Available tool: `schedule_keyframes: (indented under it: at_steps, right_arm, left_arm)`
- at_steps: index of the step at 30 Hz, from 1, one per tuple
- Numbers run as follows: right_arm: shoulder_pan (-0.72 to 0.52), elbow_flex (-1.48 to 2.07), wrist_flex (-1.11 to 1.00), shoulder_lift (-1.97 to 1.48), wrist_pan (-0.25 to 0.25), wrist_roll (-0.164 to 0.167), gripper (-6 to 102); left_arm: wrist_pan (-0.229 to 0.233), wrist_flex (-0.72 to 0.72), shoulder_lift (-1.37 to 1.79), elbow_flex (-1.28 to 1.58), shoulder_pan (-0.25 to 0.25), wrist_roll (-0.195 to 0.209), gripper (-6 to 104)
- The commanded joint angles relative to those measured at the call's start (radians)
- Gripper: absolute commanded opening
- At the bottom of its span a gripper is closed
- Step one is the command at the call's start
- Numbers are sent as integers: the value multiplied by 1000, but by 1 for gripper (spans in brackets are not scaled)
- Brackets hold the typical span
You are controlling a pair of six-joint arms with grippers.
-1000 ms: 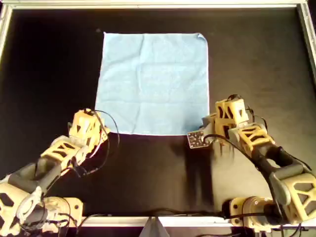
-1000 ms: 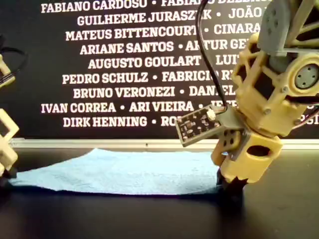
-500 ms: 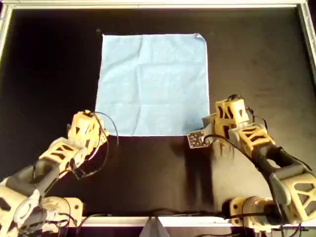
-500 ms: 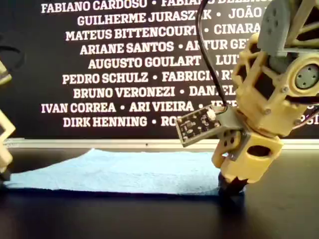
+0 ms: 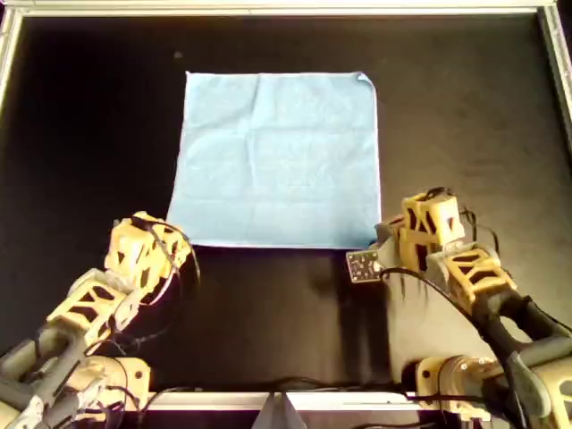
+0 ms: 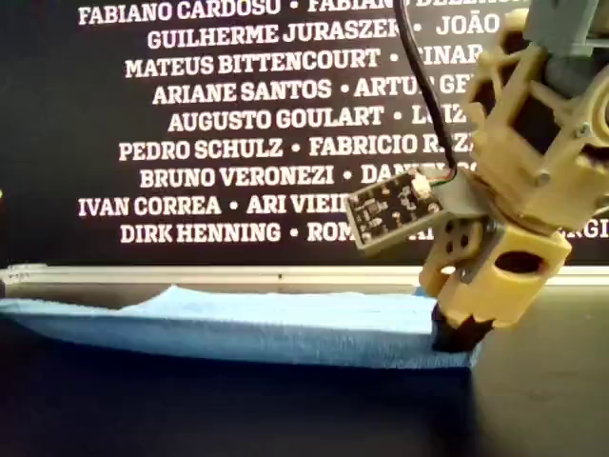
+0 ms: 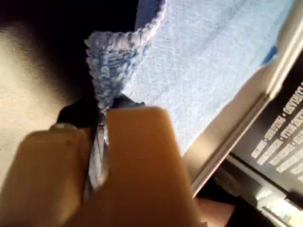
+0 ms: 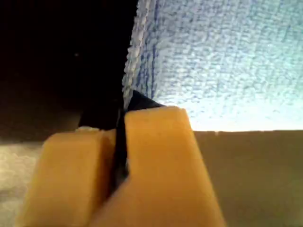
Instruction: Fold a cloth
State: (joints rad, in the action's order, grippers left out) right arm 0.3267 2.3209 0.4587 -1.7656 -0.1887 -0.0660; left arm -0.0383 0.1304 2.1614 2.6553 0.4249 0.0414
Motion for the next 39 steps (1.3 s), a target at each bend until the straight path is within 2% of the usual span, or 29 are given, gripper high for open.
schedule_keyframes:
  at_steps: [1,5,10,12,19,23,25,27,39]
  right_arm:
    - [-9,-61,-43,-52,0,0,-2]
    - [-9,-132,-100,-49,2,6,-2]
    - [-9,-227,-144,8,2,14,-2]
    - [-11,-281,-150,55,2,15,-2]
    - [-12,-526,-155,255,2,15,-2]
    - [-28,-650,-155,354,2,17,-2]
    - [-44,-727,-155,410,2,18,-2]
    - [-63,-801,-155,476,0,18,-2]
    - [-77,-1177,-155,752,-12,18,-2]
  left_arm:
    - [0,-12,34,-31,6,-8,-1]
    - [12,-14,31,-84,5,-14,-1]
    - [17,-14,-37,-229,3,-104,-1]
    - [17,-14,-121,-307,3,-124,-1]
    - [17,-14,-434,-592,-9,-127,-1]
    - [17,-14,-546,-746,-89,-127,-1]
    - [0,-14,-600,-822,-141,-127,-1]
    - [0,-14,-655,-894,-169,-127,-1]
    - [-2,-14,-942,-1252,-164,-126,-1]
